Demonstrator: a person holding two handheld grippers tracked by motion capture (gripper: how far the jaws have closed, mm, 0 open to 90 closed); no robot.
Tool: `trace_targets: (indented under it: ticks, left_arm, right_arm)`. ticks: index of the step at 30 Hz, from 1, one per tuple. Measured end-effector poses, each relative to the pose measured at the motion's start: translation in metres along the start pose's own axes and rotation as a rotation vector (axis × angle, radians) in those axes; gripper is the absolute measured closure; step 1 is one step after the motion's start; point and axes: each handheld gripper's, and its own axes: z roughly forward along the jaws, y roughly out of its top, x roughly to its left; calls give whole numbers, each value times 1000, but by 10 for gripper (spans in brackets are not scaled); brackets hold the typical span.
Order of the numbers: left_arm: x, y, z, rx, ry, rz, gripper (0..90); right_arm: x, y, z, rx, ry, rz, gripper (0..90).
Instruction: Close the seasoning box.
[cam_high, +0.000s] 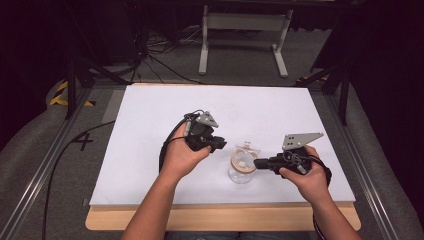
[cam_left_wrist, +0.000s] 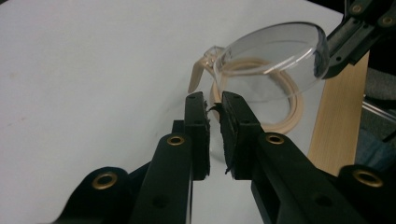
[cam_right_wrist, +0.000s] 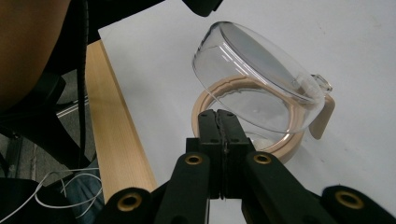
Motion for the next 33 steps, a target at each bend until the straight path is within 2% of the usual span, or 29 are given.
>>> trace_targets:
  ticks: [2, 4, 6, 9, 15, 23, 30, 33]
  left_arm:
    - [0, -3, -4, 27, -1, -4, 803]
    - [0, -5, -4, 31, -4, -5, 796]
    - [1, -10, -5, 71, -4, -10, 795]
    - [2, -12, -4, 88, 0, -9, 794]
    - [6, -17, -1, 142, -22, -12, 790]
    - [9, -21, 3, 163, -28, -24, 793]
    - [9, -22, 2, 139, -16, -36, 755]
    - [12, -24, -3, 121, -3, -59, 727]
  right_arm:
    - [1, 0, 0, 10, 0, -1, 900]
    - [1, 0, 0, 16, 0, -3, 900]
    - [2, -1, 0, 32, 7, -3, 900]
    - [2, -2, 1, 48, 12, -5, 900]
    - [2, -4, 2, 76, 13, -6, 900]
    - [2, -5, 2, 96, 11, -11, 900]
    - [2, -5, 0, 88, 7, -11, 900]
    - [0, -5, -4, 74, -1, -10, 900]
